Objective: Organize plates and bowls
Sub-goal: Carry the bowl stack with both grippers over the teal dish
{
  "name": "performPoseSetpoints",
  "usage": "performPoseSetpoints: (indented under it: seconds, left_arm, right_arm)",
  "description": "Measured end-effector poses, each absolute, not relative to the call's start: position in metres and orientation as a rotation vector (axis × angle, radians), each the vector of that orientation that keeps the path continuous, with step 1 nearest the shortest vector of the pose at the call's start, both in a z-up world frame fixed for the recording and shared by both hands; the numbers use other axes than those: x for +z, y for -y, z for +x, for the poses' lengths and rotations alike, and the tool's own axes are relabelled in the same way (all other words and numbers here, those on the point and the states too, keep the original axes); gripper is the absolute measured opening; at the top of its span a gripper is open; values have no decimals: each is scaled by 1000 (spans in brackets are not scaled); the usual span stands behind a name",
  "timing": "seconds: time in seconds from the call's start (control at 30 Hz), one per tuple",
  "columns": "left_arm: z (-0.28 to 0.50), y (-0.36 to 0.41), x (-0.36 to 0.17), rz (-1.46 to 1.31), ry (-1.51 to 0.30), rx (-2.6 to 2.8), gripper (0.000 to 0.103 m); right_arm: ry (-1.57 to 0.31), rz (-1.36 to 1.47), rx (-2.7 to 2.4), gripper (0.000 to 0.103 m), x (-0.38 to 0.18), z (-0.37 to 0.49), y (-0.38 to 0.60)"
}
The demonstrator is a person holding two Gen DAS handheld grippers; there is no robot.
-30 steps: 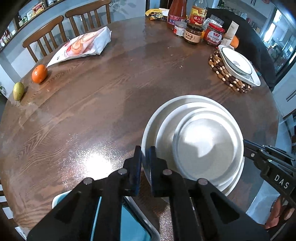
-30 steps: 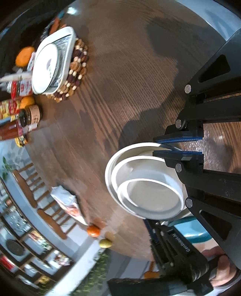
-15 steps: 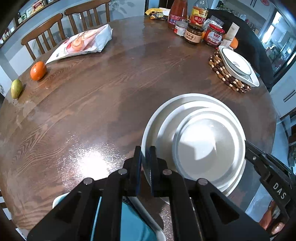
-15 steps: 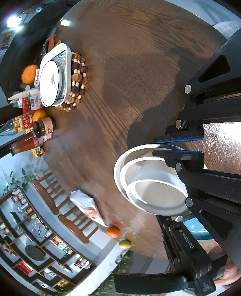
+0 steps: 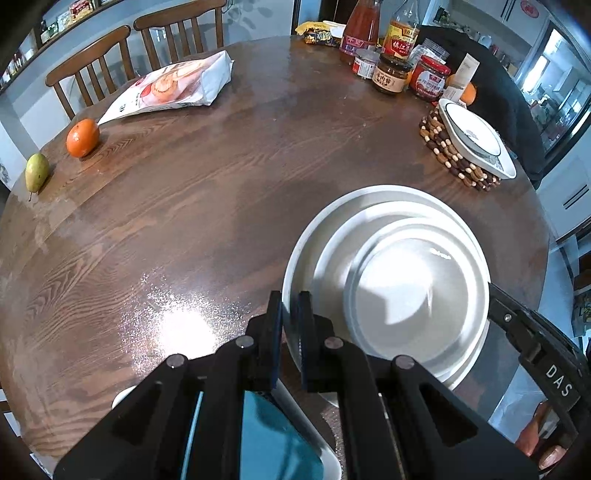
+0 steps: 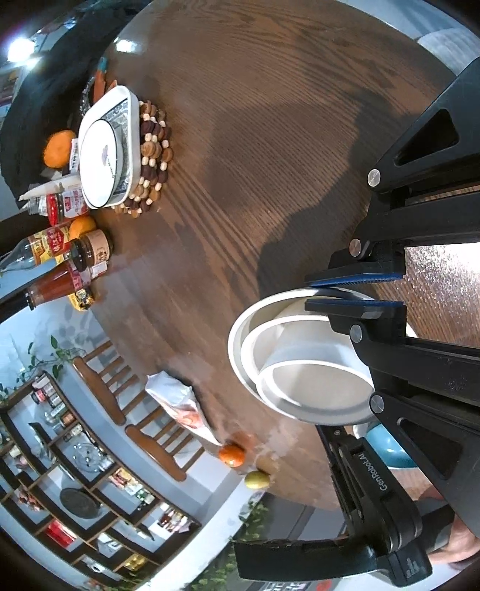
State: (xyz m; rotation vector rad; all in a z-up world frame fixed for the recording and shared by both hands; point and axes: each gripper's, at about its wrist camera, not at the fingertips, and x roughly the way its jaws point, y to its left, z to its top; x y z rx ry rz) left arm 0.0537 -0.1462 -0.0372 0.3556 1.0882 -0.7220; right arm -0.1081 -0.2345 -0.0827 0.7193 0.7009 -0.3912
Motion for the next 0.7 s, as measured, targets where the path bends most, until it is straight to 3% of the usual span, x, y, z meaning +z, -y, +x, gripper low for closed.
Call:
performPoseSetpoints:
  seconds: [0.7]
  left_arm:
    - [48, 140, -23, 315, -1027, -683, 2]
  right_arm:
    - [-764, 677, -342, 11, -71, -102, 240]
